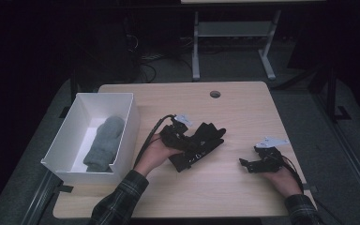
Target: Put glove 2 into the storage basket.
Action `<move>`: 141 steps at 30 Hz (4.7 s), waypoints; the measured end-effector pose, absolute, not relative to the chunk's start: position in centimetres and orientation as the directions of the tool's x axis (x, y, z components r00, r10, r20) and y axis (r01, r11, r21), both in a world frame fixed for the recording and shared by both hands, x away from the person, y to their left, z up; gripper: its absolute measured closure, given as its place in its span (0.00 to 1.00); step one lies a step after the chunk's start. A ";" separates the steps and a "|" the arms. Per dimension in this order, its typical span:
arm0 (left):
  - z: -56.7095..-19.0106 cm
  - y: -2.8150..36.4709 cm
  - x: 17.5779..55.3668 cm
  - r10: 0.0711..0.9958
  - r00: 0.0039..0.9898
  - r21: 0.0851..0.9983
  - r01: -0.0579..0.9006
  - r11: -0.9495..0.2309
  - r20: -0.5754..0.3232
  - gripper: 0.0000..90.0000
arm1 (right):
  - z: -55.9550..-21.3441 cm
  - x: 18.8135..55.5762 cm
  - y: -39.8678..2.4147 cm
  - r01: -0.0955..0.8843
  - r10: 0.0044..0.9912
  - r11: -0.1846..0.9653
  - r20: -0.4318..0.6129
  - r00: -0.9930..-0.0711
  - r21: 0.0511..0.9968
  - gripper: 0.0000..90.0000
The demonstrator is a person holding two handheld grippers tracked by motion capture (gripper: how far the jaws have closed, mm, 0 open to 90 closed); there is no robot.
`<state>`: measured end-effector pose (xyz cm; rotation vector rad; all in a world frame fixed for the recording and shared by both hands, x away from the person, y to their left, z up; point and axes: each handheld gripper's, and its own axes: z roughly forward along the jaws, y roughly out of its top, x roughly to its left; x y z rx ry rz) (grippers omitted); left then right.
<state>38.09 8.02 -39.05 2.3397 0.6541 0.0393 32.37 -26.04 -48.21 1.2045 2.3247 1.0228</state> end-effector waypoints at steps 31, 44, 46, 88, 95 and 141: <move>-26.5 23.7 37.4 0.742 0.668 0.726 0.535 -0.431 -0.052 0.74 | -48.2 32.4 -26.0 0.576 0.810 0.381 0.039 -0.585 0.724 0.17; -28.8 31.1 36.8 0.864 0.498 0.698 0.646 -0.309 -0.078 0.73 | -48.2 32.3 -26.0 0.578 0.813 0.378 0.040 -0.581 0.723 0.17; -29.7 32.0 36.8 0.877 0.471 0.690 0.665 -0.287 -0.089 0.73 | -48.2 32.3 -25.9 0.579 0.813 0.378 0.040 -0.581 0.723 0.17; -32.7 32.4 38.2 0.915 0.402 0.668 0.691 -0.276 -0.039 0.26 | -48.2 32.3 -25.9 0.579 0.815 0.378 0.037 -0.578 0.722 0.16; -32.0 31.0 38.3 0.894 0.446 0.682 0.667 -0.300 -0.042 0.26 | -48.2 32.3 -25.9 0.581 0.816 0.376 0.039 -0.576 0.722 0.16; -32.3 15.4 36.4 0.677 0.732 0.754 0.483 -0.446 -0.069 0.24 | -48.2 32.3 -25.9 0.582 0.816 0.376 0.041 -0.577 0.722 0.16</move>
